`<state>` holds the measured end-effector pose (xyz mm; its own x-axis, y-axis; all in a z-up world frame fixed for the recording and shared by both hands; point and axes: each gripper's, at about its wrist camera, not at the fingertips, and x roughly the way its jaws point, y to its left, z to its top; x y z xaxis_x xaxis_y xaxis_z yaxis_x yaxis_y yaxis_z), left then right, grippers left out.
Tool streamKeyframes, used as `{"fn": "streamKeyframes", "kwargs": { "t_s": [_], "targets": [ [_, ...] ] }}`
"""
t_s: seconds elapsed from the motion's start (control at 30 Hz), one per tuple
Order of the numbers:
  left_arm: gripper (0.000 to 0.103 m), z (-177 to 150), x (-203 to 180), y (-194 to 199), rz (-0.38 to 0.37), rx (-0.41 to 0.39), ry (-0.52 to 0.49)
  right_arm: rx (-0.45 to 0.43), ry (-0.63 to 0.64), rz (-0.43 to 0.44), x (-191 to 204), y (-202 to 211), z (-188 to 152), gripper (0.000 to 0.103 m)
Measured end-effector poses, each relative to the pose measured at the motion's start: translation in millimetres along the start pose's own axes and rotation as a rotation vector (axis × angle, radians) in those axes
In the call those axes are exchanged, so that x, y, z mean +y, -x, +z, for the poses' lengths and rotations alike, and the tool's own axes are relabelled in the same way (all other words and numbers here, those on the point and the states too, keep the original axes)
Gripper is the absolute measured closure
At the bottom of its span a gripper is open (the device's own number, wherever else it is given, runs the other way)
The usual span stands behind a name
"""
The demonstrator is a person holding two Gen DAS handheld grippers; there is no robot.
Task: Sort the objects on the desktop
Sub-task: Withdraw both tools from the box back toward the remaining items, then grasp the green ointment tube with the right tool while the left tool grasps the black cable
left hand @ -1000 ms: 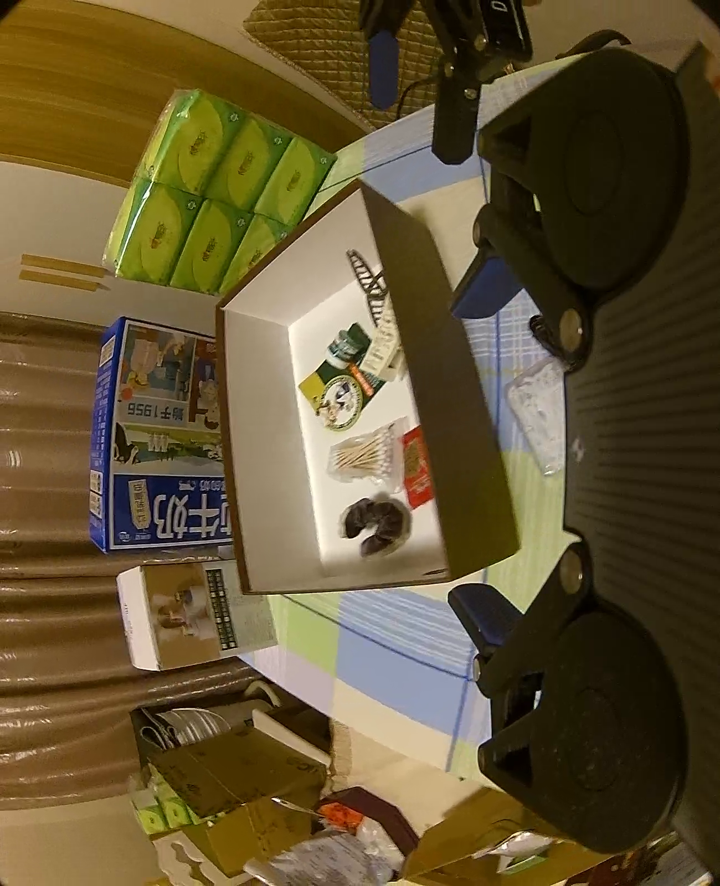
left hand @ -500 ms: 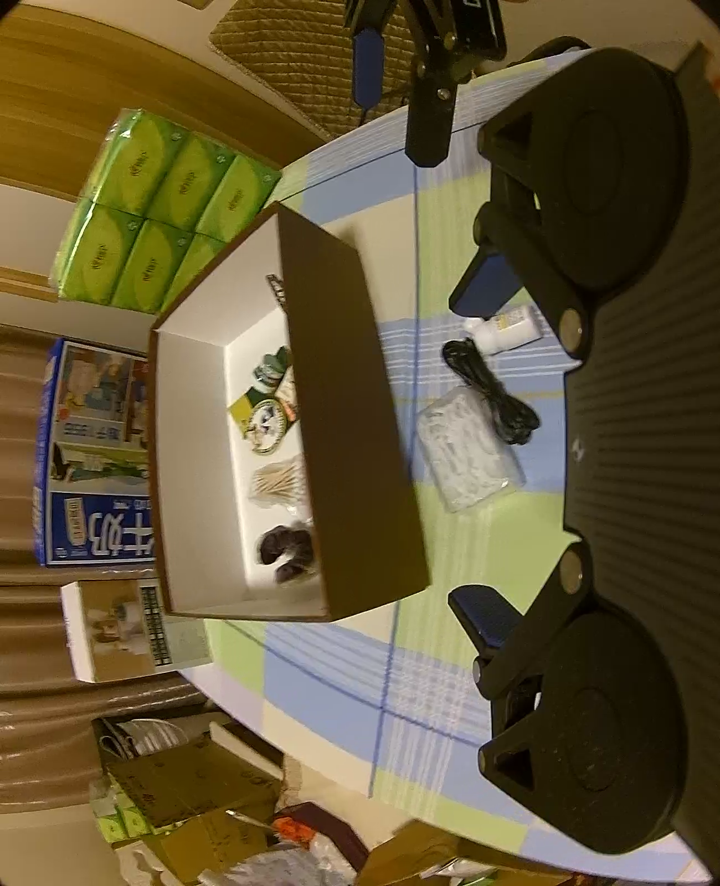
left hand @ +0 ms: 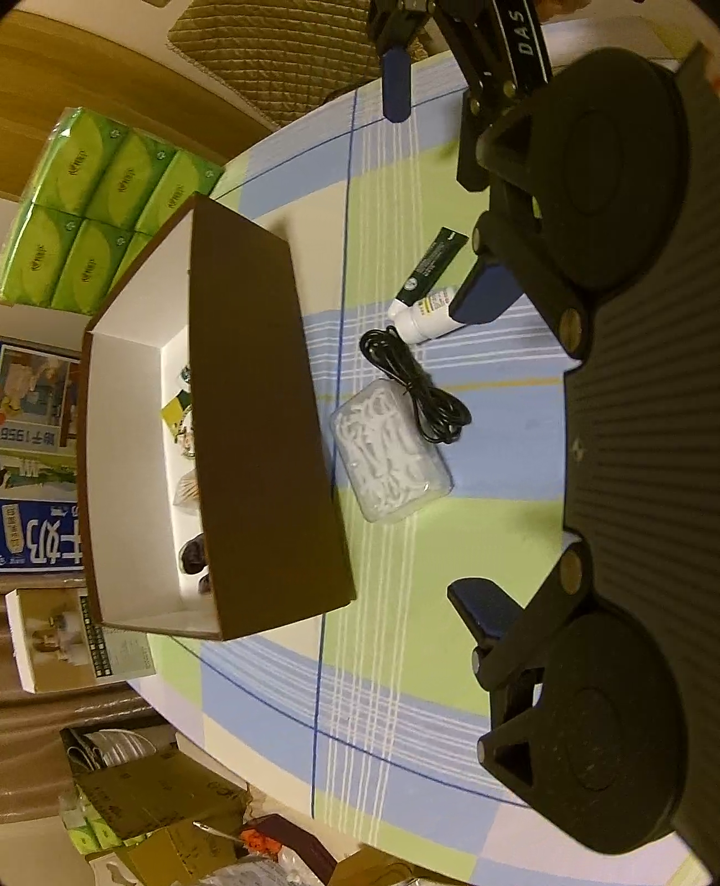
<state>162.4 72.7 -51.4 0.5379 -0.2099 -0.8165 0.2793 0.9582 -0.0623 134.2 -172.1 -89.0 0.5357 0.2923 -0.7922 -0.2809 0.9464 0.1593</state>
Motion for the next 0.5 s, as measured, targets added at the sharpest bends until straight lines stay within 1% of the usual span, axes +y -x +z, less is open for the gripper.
{"fn": "streamKeyframes", "kwargs": {
  "t_s": [0.17, 0.2, 0.23, 0.27, 0.33, 0.37, 0.43, 0.5],
  "targets": [
    [0.009, -3.3, 2.4, -11.3, -0.008, 0.014, -0.003, -0.008, 0.018, -0.012, -0.4, -12.0, -4.8, 0.003],
    [0.009, -3.4, 3.2, -13.3, -0.009, 0.018, -0.002, -0.009, 0.02, -0.013, -0.1, -14.2, -4.4, 0.006],
    [0.009, -3.7, 4.2, -15.7, -0.009, 0.022, -0.001, -0.008, 0.024, -0.013, -0.5, -16.9, -4.9, 0.015],
    [0.009, -4.2, 4.6, -17.9, -0.009, 0.026, 0.0, -0.002, 0.027, -0.014, -0.6, -19.8, -5.2, 0.018],
    [0.01, -4.2, 6.5, -22.2, -0.008, 0.035, 0.003, 0.003, 0.036, -0.019, -1.3, -25.9, -6.3, 0.029],
    [0.01, -3.8, 7.3, -23.9, -0.008, 0.038, 0.004, 0.004, 0.042, -0.02, -1.1, -28.7, -6.3, 0.032],
    [0.01, -3.4, 8.3, -27.0, -0.007, 0.043, 0.004, 0.01, 0.055, -0.016, -1.2, -34.6, -6.5, 0.042],
    [0.01, -2.9, 9.7, -29.5, -0.007, 0.046, 0.006, 0.015, 0.065, -0.017, -1.1, -39.7, -6.2, 0.047]
  ]
}}
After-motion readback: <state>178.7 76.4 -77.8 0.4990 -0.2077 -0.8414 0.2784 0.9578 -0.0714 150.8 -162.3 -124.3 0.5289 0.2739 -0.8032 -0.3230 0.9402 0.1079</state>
